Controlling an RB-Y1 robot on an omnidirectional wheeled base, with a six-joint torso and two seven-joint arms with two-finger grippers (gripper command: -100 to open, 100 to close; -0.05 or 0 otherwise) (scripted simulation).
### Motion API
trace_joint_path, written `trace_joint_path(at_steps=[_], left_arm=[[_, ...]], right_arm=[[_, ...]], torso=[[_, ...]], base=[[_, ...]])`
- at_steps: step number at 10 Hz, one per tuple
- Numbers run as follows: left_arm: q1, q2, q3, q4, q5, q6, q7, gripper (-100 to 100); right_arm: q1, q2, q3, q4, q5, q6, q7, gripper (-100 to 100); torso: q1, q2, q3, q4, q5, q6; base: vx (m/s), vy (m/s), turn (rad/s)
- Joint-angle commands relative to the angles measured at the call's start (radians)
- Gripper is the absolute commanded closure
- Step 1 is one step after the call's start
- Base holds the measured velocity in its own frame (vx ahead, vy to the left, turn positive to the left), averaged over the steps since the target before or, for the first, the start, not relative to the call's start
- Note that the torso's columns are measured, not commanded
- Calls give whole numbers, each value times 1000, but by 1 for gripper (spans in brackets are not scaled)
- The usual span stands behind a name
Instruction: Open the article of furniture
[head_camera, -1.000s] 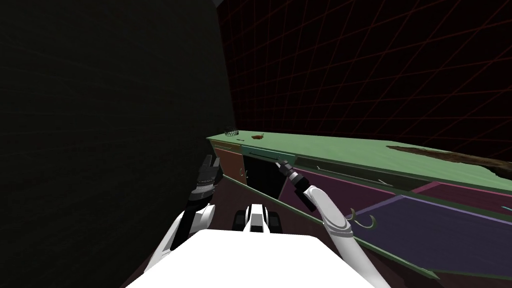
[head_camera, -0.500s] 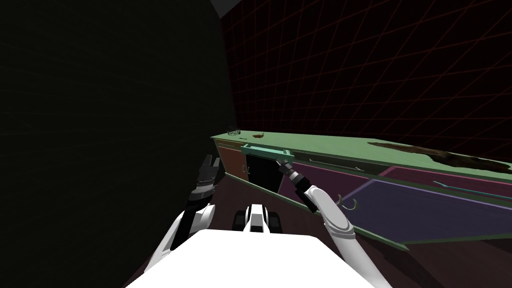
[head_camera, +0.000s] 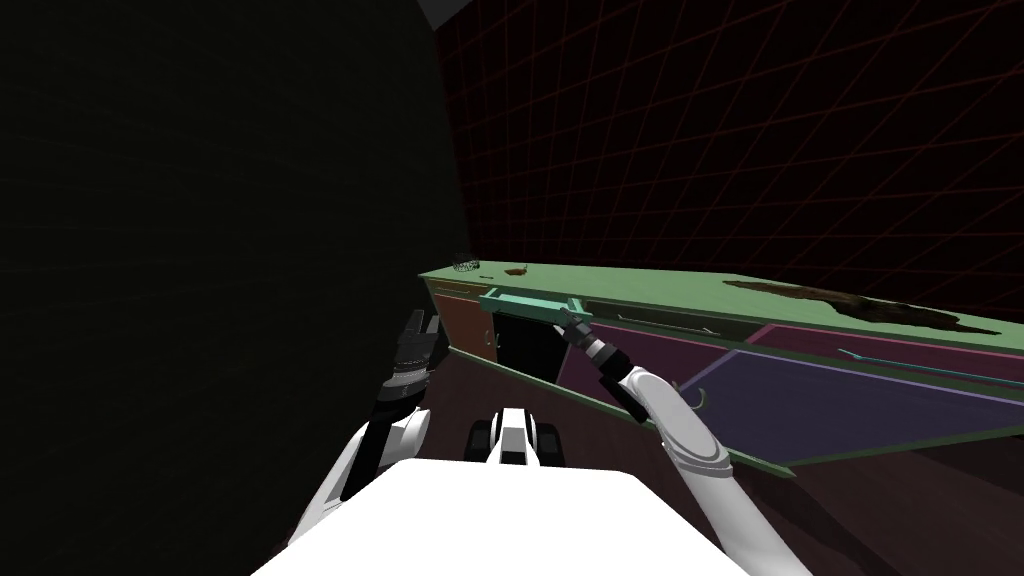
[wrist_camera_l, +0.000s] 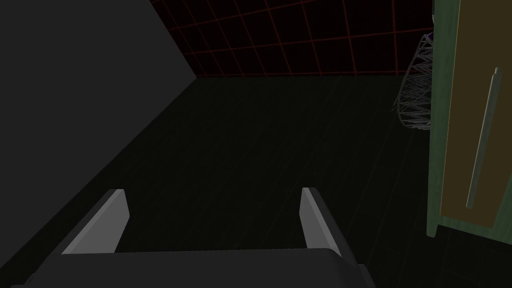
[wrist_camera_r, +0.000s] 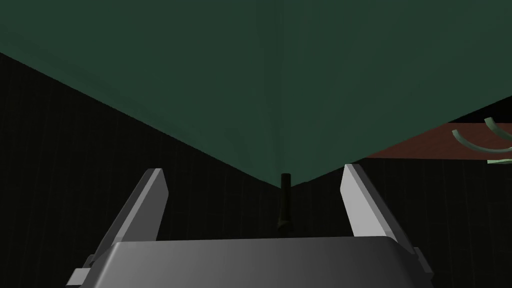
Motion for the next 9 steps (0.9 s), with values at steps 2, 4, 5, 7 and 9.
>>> trace_joint_path(at_steps=[2, 4, 5, 7, 9], left_arm=[[0, 0, 0, 0, 0, 0, 0, 0], [0, 0, 0, 0, 0, 0, 0, 0], [0, 0, 0, 0, 0, 0, 0, 0], [0, 0, 0, 0, 0, 0, 0, 0], [0, 0, 0, 0, 0, 0, 0, 0]], right_arm=[[-20, -60, -45, -24, -9, -29, -86, -100], [-29, -93, -70, -39, -15, -45, -131, -100], [-28, -84, -61, -35, -7, -39, -118, -100], [-27, -86, -62, -35, -6, -40, -125, 0], [-27, -86, -62, -34, -6, -40, -125, 0]], torso=[[-1, 3, 2, 0, -1, 0], [-1, 1, 1, 0, -1, 0], [0, 1, 0, 0, 0, 0], [-1, 2, 1, 0, 0, 0], [-1, 1, 1, 0, 0, 1]], base=[[17, 54, -62], [17, 58, -63], [3, 26, -20], [0, 0, 0], [0, 0, 0]])
